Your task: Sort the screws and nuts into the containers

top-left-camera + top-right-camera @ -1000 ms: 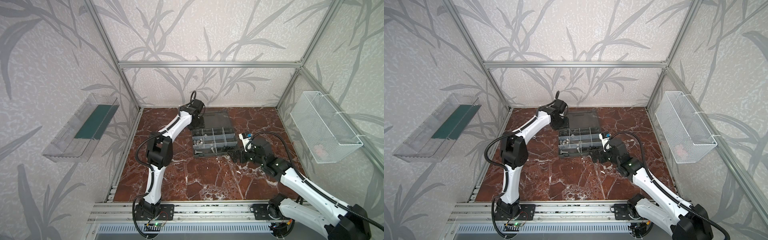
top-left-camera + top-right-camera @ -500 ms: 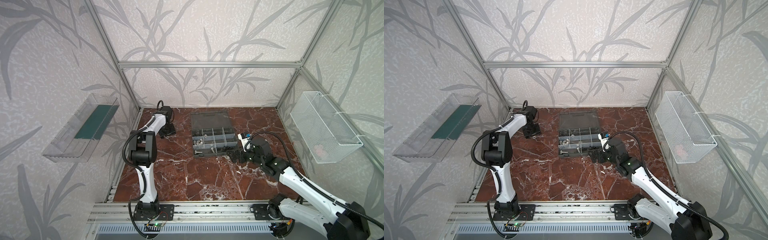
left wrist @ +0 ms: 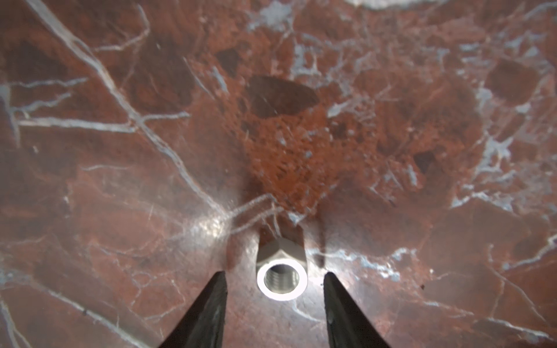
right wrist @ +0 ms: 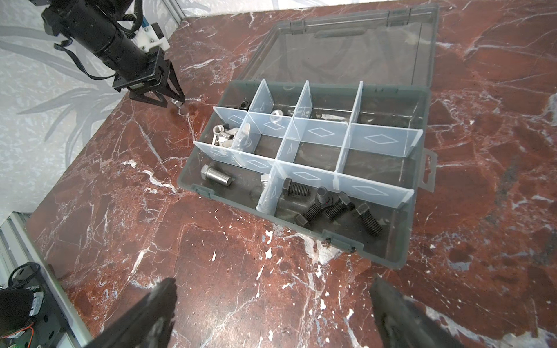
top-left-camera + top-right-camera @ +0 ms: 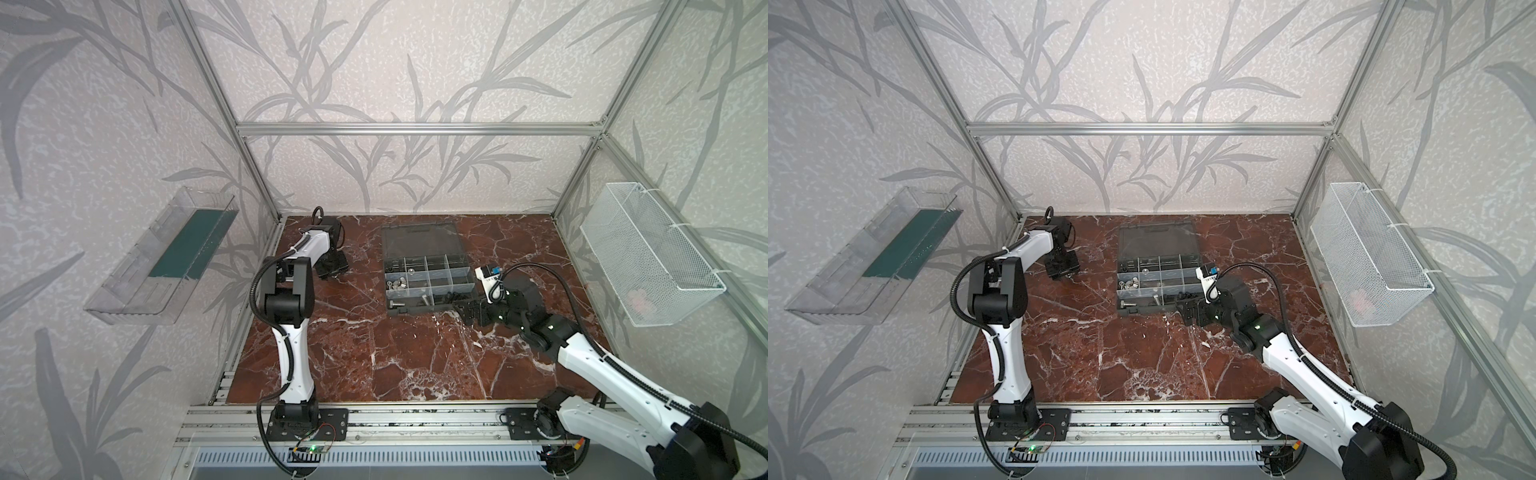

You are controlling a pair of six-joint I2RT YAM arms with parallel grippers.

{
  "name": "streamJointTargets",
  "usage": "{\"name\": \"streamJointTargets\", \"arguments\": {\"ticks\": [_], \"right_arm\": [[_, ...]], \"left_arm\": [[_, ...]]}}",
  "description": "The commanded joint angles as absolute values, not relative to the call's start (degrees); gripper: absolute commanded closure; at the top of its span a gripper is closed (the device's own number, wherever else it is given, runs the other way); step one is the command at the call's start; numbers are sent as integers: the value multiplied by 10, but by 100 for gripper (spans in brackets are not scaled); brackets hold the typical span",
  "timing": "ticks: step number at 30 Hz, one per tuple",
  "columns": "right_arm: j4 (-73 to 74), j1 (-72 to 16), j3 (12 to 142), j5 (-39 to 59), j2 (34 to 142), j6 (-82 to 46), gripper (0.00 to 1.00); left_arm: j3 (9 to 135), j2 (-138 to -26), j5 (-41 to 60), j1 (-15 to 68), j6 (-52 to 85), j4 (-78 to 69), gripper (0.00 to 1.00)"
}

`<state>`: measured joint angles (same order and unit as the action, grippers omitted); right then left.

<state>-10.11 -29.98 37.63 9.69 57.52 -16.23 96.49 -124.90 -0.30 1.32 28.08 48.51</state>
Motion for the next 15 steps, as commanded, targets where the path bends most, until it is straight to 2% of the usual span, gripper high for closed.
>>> {"name": "streamJointTargets", "arguments": {"ticks": [1, 6, 10, 15], "right_arm": [[-91, -297, 379, 99, 579, -159, 1], [-91, -297, 379, 98, 578, -159, 1], [-92, -297, 380, 97, 578, -159, 1], [-94, -297, 381, 95, 577, -158, 1]], "left_arm": [[971, -1271, 5, 11, 277, 482, 55], [973, -1280, 15, 10, 279, 475, 65], [970, -1275, 29, 12, 280, 468, 79], [962, -1227, 62, 29, 282, 460, 81]]}}
